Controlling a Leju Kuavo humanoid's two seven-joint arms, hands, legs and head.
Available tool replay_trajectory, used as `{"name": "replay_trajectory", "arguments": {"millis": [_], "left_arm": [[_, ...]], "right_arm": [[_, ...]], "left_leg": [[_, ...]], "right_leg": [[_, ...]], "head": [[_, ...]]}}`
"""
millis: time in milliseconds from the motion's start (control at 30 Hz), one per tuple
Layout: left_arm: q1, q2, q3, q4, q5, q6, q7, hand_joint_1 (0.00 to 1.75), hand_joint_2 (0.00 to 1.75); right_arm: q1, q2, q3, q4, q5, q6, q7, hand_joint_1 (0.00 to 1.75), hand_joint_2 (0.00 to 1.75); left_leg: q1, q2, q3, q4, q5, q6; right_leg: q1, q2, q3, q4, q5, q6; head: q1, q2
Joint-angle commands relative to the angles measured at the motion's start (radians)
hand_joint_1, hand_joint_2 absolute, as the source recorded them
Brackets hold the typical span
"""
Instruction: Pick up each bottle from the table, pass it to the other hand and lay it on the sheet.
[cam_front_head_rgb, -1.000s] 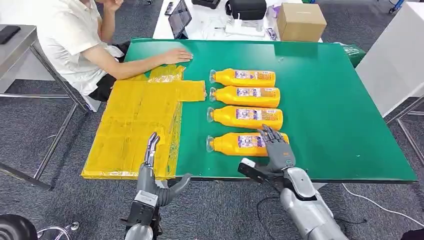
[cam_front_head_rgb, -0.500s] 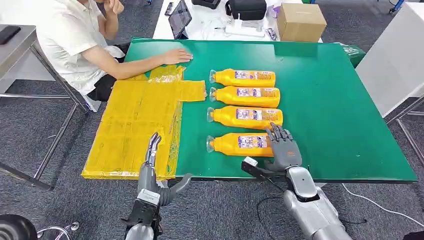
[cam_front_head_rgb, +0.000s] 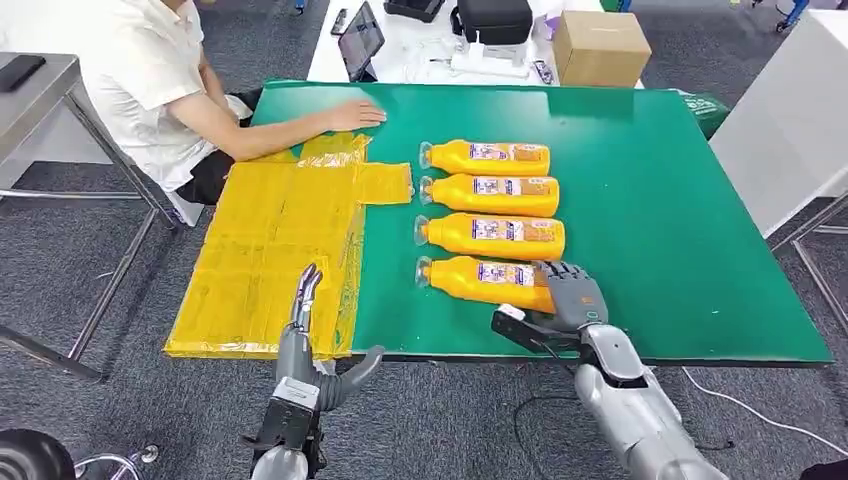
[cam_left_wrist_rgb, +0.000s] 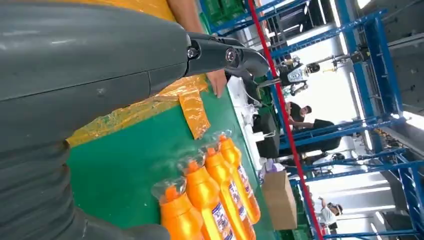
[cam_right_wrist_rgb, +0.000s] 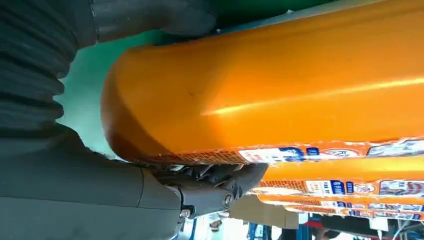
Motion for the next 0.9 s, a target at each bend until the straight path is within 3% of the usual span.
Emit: {"name": "replay_trajectory", "arguments": {"millis": [33,200,367,400,467,600,667,833,900], "left_arm": [[-0.034,0.013,-0.026,0.063,0.011,0.0,-0.005,0.0,1.75],[-0.036,0.016,-0.027,0.061,0.015,0.0,-0.008,0.0,1.75],[-0.024,0.008,-0.013,0.061,0.049,0.002,-0.021,0.0,1.75],[-0.018,-0.004,0.003,0.053,0.16,-0.078,0.001,0.0,1.75],[-0.024,-0.002,0.023,0.053,0.303,-0.18,0.051,0.0,1.75],[-0.023,-0.002,0.03,0.047,0.359,-0.212,0.066,0.0,1.75],[-0.018,-0.007,0.044,0.044,0.516,-0.315,0.136,0.0,1.75],[-0.02,0.004,0.035,0.044,0.529,-0.318,0.138,0.0,1.75],[-0.016,0.002,0.044,0.045,0.638,-0.383,0.185,0.0,1.75]], "right_arm": [[0.035,0.041,-0.029,0.184,-0.018,0.006,-0.024,1.75,1.75],[0.031,0.052,-0.037,0.195,-0.037,-0.001,-0.051,1.75,1.75],[0.085,0.115,-0.12,0.112,-0.276,0.074,-0.309,1.75,1.75],[0.114,0.129,-0.133,0.047,-0.348,0.102,-0.389,1.75,1.75],[0.162,0.142,-0.111,-0.07,-0.391,0.103,-0.402,1.75,1.75],[0.18,0.158,-0.093,-0.153,-0.441,0.093,-0.416,1.75,1.75],[0.189,0.199,-0.108,-0.227,-0.566,0.115,-0.472,1.75,1.75],[0.19,0.201,-0.082,-0.259,-0.575,0.116,-0.444,1.75,1.75],[0.189,0.21,-0.082,-0.271,-0.623,0.117,-0.471,1.75,1.75]], "left_leg": [[0.001,-0.003,0.005,-0.002,0.0,0.001],[0.001,-0.003,0.01,-0.002,-0.001,0.002],[0.001,-0.003,0.018,-0.004,-0.006,0.002],[0.001,-0.002,0.018,-0.003,-0.007,0.001],[0.002,0.001,0.018,-0.005,-0.007,0.0],[0.001,0.004,0.018,-0.001,-0.009,-0.001],[0.001,0.006,0.017,-0.001,-0.009,-0.001],[0.001,0.006,0.012,-0.001,-0.009,0.0],[0.0,0.006,0.011,-0.001,-0.009,0.0]], "right_leg": [[0.002,-0.004,0.007,-0.003,-0.001,-0.002],[0.002,-0.004,0.008,-0.003,-0.002,-0.001],[0.002,-0.005,0.01,-0.005,-0.006,-0.002],[0.002,-0.003,0.01,-0.004,-0.006,-0.001],[0.003,0.0,0.018,-0.006,-0.005,-0.002],[0.001,0.004,0.017,-0.001,-0.006,-0.001],[0.002,0.006,0.015,-0.001,-0.006,-0.001],[0.002,0.005,0.012,0.0,-0.007,-0.002],[0.001,0.006,0.01,-0.001,-0.007,-0.002]], "head": [[0.0,0.0],[0.0,0.0],[0.0,0.0],[0.0,0.0],[0.0,0.0],[0.0,0.0],[0.0,0.0],[0.001,0.0],[0.0,0.0]]}}
